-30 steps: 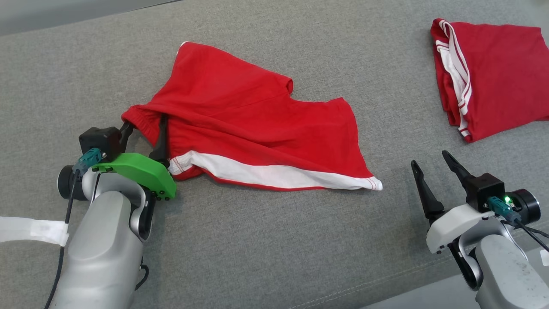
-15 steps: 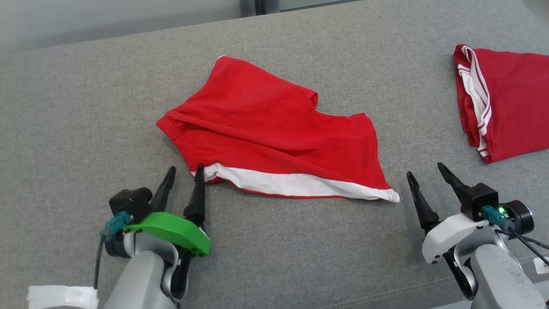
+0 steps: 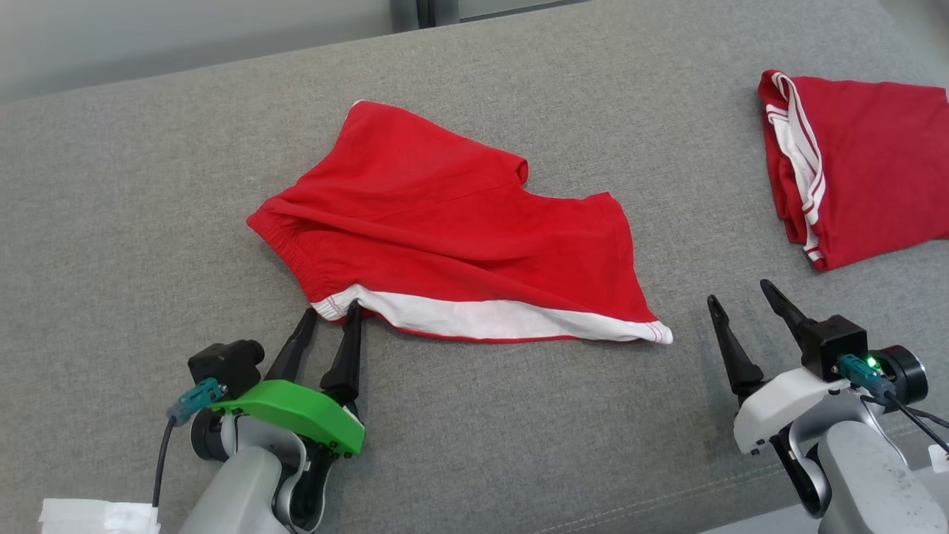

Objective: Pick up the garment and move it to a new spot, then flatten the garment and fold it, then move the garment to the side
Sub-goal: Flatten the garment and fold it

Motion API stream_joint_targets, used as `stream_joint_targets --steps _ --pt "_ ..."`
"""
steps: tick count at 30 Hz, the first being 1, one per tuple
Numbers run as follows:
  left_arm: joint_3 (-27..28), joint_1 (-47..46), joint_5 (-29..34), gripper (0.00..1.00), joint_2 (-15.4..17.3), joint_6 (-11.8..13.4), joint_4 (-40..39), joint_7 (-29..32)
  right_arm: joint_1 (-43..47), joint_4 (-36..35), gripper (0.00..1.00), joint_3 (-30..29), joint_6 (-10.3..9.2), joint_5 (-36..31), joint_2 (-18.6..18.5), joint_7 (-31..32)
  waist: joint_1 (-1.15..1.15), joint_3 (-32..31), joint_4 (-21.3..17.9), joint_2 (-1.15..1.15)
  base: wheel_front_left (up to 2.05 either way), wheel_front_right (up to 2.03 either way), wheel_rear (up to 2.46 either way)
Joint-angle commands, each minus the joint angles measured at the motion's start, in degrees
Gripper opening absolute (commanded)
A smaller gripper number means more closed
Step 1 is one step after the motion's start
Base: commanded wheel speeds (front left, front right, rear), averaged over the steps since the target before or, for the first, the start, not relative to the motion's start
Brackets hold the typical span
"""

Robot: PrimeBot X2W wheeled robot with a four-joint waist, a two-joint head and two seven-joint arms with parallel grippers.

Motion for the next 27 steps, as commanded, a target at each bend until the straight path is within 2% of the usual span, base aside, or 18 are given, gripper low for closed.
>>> stream_joint_targets --steps 1,6,7,9,15,19,27 --pt "-0.32 -0.71 -1.12 1.0 0.74 -0.12 -0.32 0.02 0.52 -0.26 1.0 -0.04 -0.07 0.66 -0.21 -0.17 0.0 0.37 -0.4 0.0 0.0 0.0 0.0" --pt "-1.46 -1.3 -2.43 1.0 1.57 -0.13 -1.05 0.02 0.44 -0.44 1.0 -0.01 -0.07 0.17 0.26 -0.17 0.0 0.68 -0.83 0.0 0.0 0.0 0.0" --pt "-1.62 -1.32 -2.64 0.76 1.71 -0.13 -0.99 0.02 0.38 -0.44 1.0 0.0 -0.07 0.16 0.33 -0.17 0.0 0.72 -0.85 0.0 0.0 0.0 0.0" --pt "-2.67 -1.67 -2.81 0.0 1.96 -0.14 -1.65 0.02 0.14 -0.5 1.0 -0.09 -0.07 0.18 0.43 -0.17 0.0 0.85 -0.82 0.0 0.0 0.0 0.0" --pt "-5.86 -1.41 -4.22 0.0 3.62 -0.13 -4.48 0.02 0.43 -0.54 1.0 -0.84 -0.07 0.02 0.88 -0.17 0.0 -0.01 0.57 0.0 0.0 0.0 0.0" --pt "-9.84 0.12 -6.6 0.0 6.24 -0.13 -6.78 0.02 1.47 -0.08 1.0 -1.74 -0.07 0.83 1.71 -0.16 0.0 -1.7 3.39 0.0 0.0 0.0 0.0" --pt "-21.19 -0.22 -15.07 0.0 14.42 -0.13 -9.27 2.09 2.81 0.48 1.0 -1.86 -0.07 0.92 3.16 -0.16 0.0 -3.96 8.23 0.0 0.0 0.0 0.0"
